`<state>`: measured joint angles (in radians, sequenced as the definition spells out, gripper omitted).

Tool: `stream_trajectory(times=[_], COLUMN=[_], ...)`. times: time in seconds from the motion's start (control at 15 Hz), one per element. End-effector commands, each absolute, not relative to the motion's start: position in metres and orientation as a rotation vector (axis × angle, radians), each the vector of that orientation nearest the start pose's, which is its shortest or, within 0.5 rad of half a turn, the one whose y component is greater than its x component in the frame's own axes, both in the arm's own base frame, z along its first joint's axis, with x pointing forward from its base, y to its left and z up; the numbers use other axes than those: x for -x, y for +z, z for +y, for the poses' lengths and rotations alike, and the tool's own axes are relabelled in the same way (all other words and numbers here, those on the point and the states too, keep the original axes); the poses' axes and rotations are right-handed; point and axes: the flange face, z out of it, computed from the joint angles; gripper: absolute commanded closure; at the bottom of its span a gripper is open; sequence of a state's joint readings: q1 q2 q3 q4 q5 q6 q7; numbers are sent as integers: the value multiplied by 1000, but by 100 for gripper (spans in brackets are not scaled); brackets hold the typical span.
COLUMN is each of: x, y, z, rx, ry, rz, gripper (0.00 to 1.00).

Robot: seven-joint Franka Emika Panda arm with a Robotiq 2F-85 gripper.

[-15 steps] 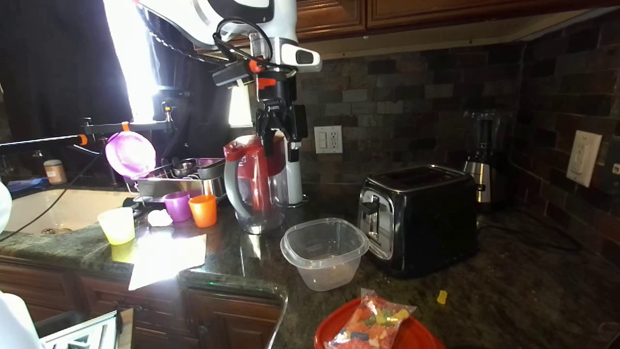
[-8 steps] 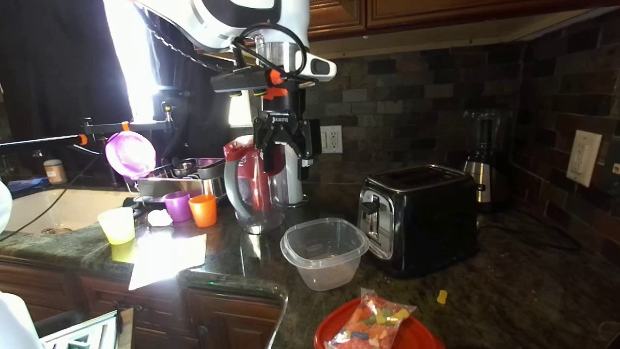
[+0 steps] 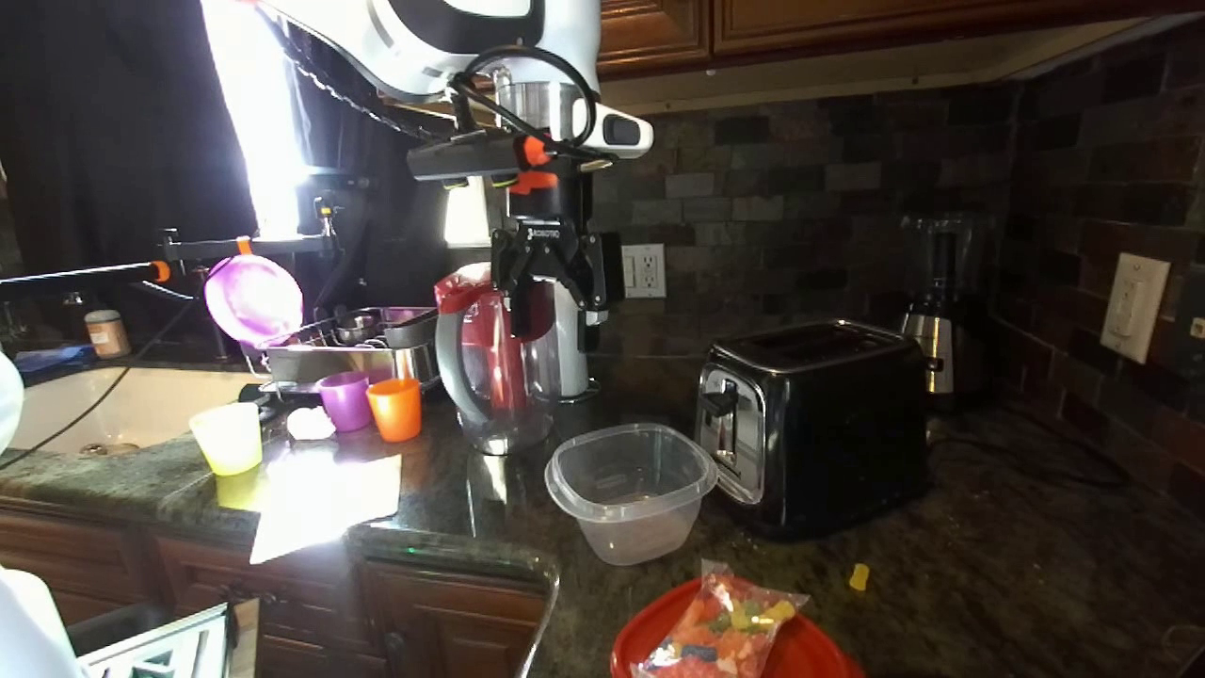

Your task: Pour a sweet from the bag into the container

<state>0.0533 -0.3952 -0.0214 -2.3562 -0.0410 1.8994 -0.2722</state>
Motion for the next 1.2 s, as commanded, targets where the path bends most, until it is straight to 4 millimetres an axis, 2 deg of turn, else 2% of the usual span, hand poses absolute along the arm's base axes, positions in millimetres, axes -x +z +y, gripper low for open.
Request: stream_trajectory(times=[0.0, 0.53, 0.8, 1.13], x=[-419, -410, -410, -419], y=[471, 459, 442, 411], z=[-2, -76, -106, -133], rx=[3146, 3180, 3168, 3157], ry=[144, 164, 170, 124], rz=[-530, -596, -643, -684], gripper=[0, 0, 0, 0])
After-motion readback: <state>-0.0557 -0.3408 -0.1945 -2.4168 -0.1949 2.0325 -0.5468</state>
